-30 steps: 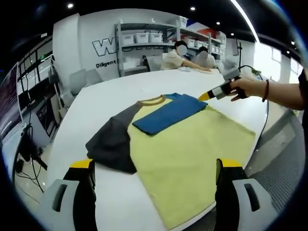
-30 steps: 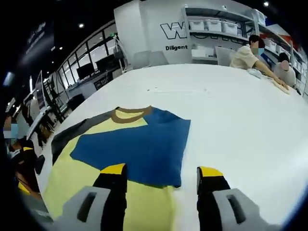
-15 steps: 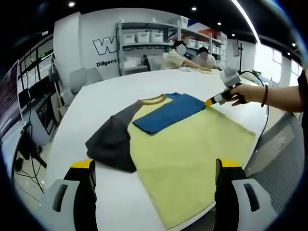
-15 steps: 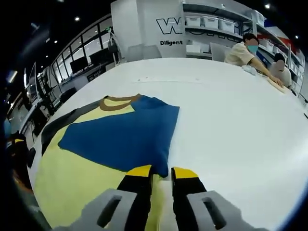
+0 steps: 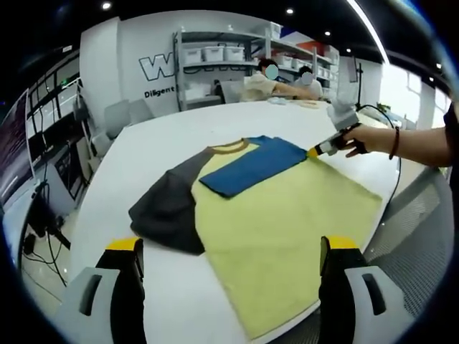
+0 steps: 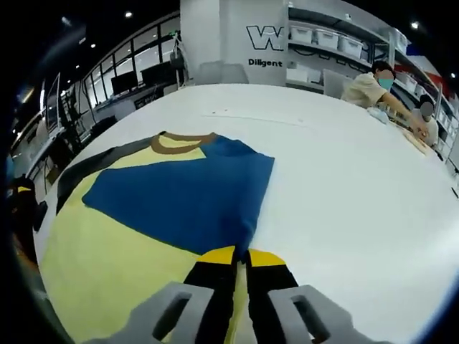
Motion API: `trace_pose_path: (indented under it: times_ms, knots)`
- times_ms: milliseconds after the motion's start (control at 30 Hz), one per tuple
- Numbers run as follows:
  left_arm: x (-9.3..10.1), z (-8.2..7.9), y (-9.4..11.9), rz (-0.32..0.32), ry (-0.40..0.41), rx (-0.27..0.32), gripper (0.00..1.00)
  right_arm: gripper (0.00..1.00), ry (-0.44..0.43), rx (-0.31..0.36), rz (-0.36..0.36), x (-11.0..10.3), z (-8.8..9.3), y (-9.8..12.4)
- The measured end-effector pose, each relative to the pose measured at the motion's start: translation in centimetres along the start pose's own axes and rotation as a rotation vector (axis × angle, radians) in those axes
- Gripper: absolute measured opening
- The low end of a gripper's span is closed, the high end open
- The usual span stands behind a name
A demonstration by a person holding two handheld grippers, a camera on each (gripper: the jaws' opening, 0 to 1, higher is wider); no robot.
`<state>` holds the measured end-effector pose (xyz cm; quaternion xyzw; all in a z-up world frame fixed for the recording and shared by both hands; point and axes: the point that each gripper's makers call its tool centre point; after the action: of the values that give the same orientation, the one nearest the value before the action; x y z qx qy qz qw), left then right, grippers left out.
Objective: Fold the garment on the visible template until the final outline fits inside the template.
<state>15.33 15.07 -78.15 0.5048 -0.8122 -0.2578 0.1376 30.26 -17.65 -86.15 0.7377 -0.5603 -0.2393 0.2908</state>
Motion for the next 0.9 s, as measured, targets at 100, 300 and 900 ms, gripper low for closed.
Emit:
trace_pose_path:
  times_ms: [100,300,900]
  knots:
    - [0.0,0.0,0.0,-0.001,0.003,0.003,0.96,0.0,0.0,-0.006,0.008,0.4,0.0,0.1]
    - [-0.1,0.1,-0.1,-0.003,0.001,-0.007,0.96,0.0,-0.002,-0.013,0.029,2.0,0.3,0.4]
    - [-1.4,-0.3,-1.2,-0.024,-0.004,-0.04,0.87,0.0,-0.031,-0.024,0.068,5.9,1.2,1.3]
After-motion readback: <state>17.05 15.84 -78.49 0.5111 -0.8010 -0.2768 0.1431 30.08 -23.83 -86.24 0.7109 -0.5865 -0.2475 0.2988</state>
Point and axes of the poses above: the point that each gripper's makers call its tool centre point, and the gripper's own axes: y roughly backward along the fingers, x roughly to its right, z roughly out of its underside, and after that the axes turned 1 degree about -z, right-handed
